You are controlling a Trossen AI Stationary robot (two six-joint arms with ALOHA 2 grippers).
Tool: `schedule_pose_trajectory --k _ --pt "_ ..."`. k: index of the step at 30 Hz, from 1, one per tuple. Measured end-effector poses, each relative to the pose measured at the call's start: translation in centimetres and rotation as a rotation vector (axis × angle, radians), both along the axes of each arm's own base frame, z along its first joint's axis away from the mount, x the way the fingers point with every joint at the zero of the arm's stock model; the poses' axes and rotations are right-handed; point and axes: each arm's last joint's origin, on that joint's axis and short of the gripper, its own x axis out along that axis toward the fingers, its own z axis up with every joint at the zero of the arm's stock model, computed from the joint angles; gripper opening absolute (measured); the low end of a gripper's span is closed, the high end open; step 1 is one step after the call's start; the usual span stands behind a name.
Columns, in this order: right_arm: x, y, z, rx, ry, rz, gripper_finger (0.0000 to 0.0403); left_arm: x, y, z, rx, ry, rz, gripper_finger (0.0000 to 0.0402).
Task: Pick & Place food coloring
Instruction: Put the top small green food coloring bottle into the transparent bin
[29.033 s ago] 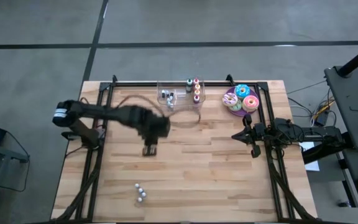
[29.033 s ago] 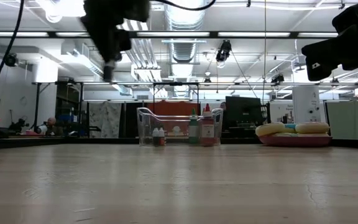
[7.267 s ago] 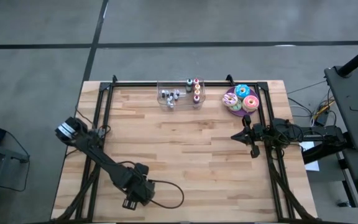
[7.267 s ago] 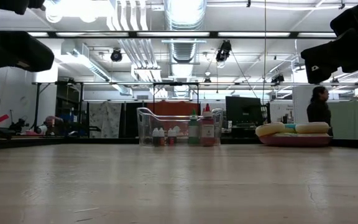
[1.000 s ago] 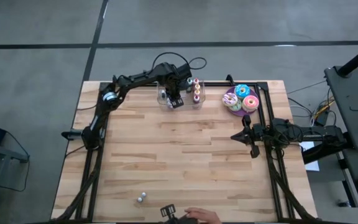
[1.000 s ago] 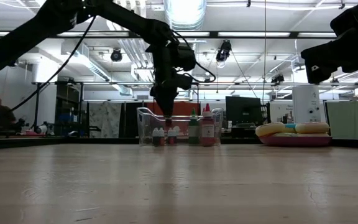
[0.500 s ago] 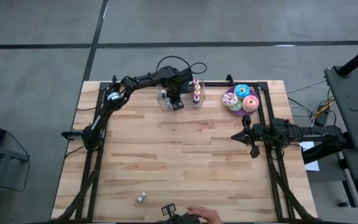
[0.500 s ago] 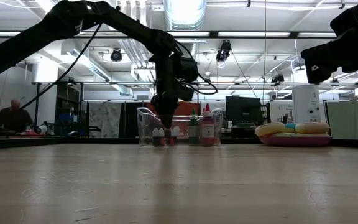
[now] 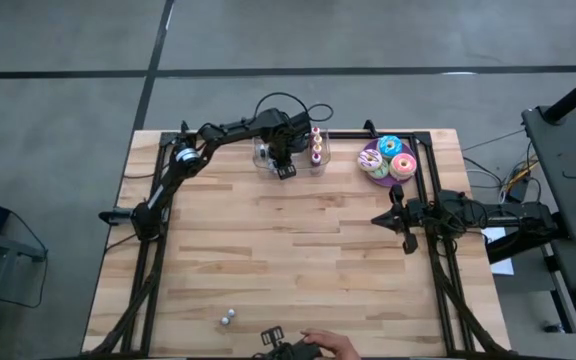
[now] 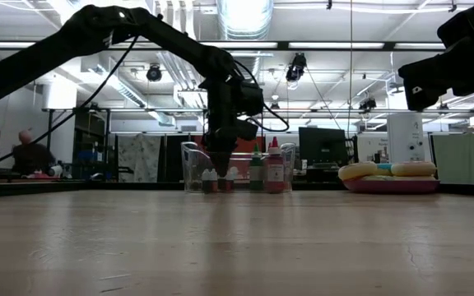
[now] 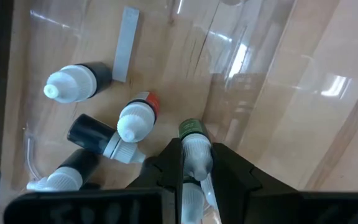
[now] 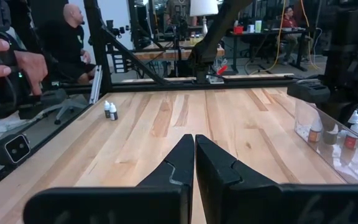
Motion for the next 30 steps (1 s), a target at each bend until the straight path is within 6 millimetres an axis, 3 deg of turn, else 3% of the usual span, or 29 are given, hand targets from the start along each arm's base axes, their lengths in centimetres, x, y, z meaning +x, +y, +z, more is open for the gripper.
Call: schedule_pose_trajectory --k 25,30 --pt "0.0 0.0 0.0 0.000 0.000 0.000 0.0009 -0.1 0.1 0.0 0.018 0.009 -0.012 0.0082" --pt "0.0 0.0 0.0 0.000 0.000 0.000 0.0009 -0.3 0.0 1.0 0.025 -0.002 -0.009 0.0083"
